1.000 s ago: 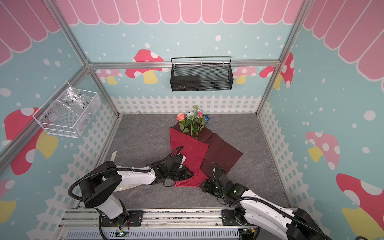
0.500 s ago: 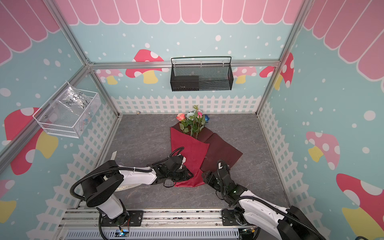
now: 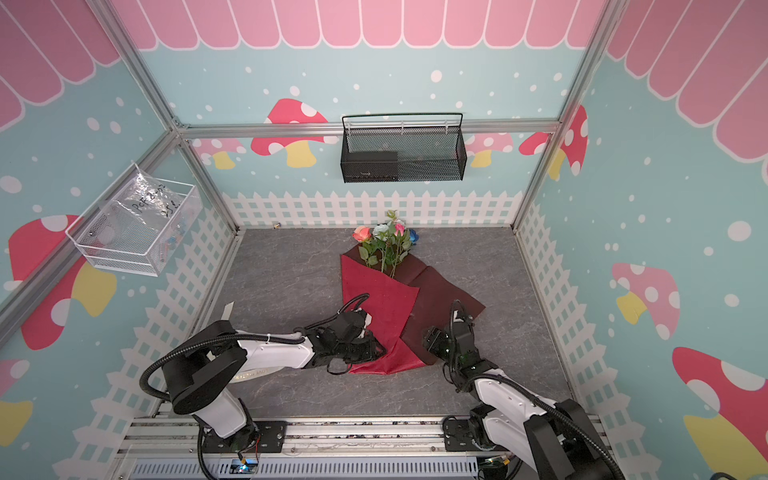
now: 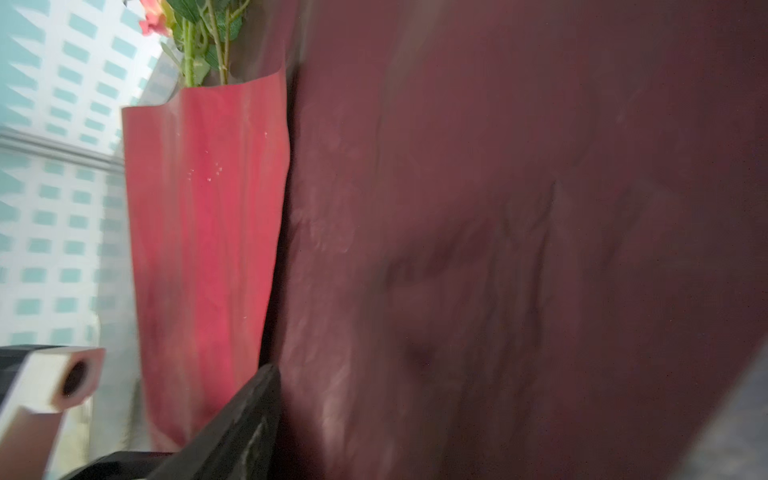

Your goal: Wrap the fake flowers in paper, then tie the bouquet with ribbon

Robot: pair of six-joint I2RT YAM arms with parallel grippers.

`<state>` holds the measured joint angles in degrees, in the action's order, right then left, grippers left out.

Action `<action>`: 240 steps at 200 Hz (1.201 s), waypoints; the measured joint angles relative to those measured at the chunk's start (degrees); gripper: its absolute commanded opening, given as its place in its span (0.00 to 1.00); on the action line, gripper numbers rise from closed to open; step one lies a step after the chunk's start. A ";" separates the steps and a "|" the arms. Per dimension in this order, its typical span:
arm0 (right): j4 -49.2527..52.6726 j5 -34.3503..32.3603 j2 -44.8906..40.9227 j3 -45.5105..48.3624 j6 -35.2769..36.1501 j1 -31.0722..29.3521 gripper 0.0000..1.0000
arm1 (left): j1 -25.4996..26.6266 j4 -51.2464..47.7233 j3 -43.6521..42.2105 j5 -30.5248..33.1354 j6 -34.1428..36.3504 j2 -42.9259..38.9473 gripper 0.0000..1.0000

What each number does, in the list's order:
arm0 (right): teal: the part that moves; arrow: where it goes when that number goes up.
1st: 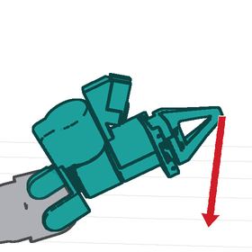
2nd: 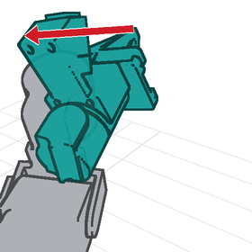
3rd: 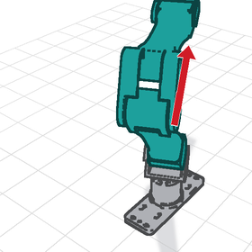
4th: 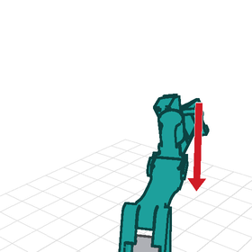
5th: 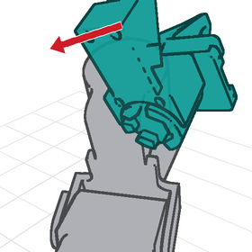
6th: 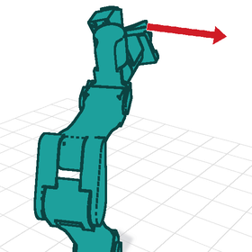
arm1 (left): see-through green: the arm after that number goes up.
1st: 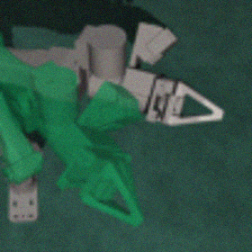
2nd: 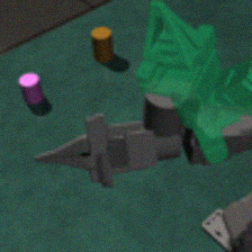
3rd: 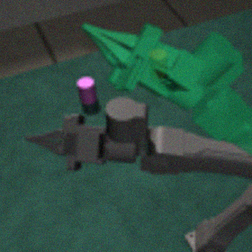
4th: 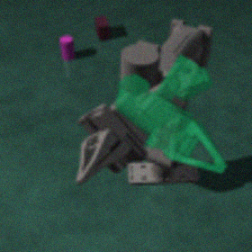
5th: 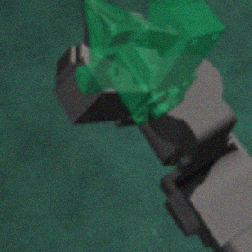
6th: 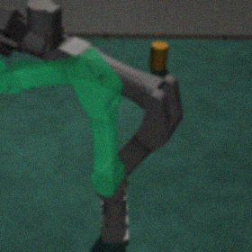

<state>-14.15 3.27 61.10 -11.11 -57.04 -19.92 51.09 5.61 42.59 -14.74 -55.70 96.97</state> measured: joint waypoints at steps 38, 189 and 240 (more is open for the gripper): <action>-0.07 0.66 5.57 -3.06 6.03 5.92 0.54 | 0.04 -0.20 0.00 0.83 0.13 0.00 0.35; 5.70 6.86 7.32 -16.85 19.69 6.38 0.00 | 0.04 -2.56 1.18 2.14 1.07 0.00 0.36; 11.65 5.03 6.36 -24.96 22.29 1.33 0.00 | 0.04 -2.54 1.18 2.12 1.07 -0.09 0.38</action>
<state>-2.50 8.29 67.46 -36.07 -34.74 -18.59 51.13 3.07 43.77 -12.62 -54.63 96.88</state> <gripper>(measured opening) 0.046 0.364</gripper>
